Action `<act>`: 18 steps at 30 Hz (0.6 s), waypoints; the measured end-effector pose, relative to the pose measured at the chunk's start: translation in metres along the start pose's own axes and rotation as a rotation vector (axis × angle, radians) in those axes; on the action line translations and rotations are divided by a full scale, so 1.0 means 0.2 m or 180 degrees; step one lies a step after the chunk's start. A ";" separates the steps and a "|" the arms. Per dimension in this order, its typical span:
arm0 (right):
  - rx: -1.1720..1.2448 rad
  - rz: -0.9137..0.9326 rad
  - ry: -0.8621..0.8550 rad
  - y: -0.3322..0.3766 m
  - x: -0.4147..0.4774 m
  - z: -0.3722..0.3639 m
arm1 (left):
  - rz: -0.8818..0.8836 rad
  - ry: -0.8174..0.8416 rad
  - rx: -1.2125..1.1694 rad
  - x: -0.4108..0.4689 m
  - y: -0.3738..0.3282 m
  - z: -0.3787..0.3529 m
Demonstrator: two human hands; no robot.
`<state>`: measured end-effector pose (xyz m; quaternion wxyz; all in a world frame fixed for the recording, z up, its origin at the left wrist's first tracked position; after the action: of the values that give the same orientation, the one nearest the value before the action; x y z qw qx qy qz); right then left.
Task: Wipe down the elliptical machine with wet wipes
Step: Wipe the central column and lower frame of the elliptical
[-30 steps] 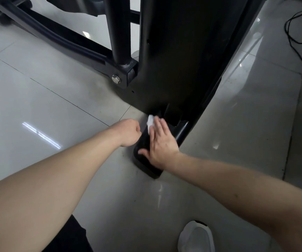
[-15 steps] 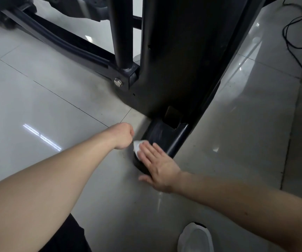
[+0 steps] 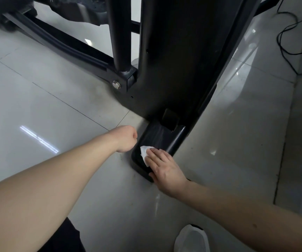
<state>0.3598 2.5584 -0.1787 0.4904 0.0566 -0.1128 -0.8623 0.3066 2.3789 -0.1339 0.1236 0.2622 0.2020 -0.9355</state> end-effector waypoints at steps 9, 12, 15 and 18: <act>0.2357 -0.1304 -0.0843 -0.18 0.05 0.23 | -0.0068 0.0094 0.0088 -0.03 -0.02 -0.01; 0.2887 -0.1967 -0.0965 -0.32 0.06 0.22 | -0.0059 0.0099 0.0128 -0.04 -0.02 -0.01; 0.1579 -0.2015 -0.1376 -0.37 0.04 0.28 | -0.0051 0.0128 0.0163 -0.06 -0.02 -0.02; 0.0731 -0.0985 -0.1140 -0.25 0.05 0.26 | -0.0038 0.0134 0.0145 -0.06 -0.01 -0.02</act>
<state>0.3017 2.5821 -0.1410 0.3153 -0.0250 -0.2848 -0.9049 0.3164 2.3838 -0.1297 0.1078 0.2833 0.1847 -0.9349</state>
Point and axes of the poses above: each hand's wrist, its own x-axis towards the middle knuckle, its own z-axis out of the back of the hand, y = z × x, the point moved 7 cm from there along x, towards the middle knuckle
